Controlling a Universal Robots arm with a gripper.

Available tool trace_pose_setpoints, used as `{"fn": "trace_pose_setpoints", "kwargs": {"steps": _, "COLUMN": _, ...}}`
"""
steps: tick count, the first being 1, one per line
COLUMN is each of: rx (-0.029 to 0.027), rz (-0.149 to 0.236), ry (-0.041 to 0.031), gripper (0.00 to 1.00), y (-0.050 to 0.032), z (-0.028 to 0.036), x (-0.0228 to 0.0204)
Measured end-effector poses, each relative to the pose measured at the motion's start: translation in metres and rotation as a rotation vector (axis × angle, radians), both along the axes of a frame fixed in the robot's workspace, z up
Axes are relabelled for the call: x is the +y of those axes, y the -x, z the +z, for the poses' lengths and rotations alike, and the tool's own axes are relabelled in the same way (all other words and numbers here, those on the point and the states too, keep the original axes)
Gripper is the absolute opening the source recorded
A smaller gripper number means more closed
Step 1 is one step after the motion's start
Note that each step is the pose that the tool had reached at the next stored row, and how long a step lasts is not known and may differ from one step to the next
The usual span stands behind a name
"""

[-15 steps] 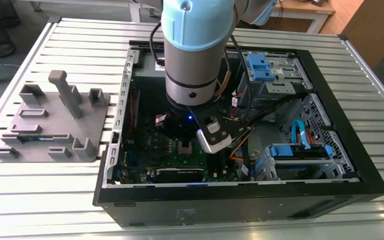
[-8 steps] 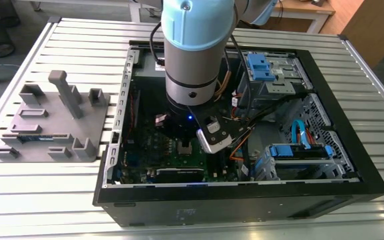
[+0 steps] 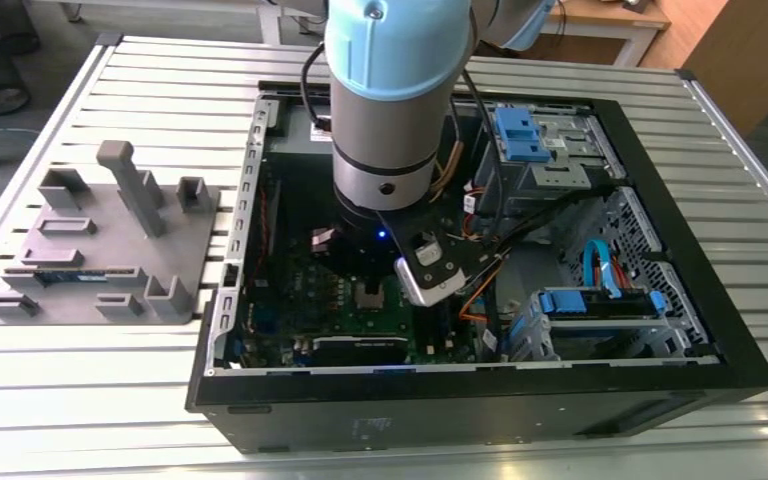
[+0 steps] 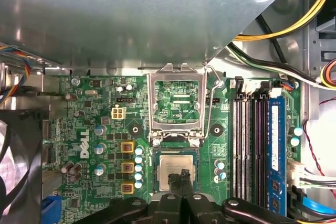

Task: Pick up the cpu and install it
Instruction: 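Close the cpu cover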

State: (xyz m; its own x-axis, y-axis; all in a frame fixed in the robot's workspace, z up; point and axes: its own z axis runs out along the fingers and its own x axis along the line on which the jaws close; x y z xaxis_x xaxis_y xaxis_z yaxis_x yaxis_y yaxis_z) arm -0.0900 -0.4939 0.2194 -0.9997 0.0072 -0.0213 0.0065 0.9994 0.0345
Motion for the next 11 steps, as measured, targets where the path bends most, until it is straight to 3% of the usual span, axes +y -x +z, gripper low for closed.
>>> {"fn": "trace_pose_setpoints", "kwargs": {"steps": 11, "rx": 0.0000, "rz": 0.000, "ry": -0.0001, "gripper": 0.11, "y": -0.0058, "z": 0.0000, "x": 0.0064}}
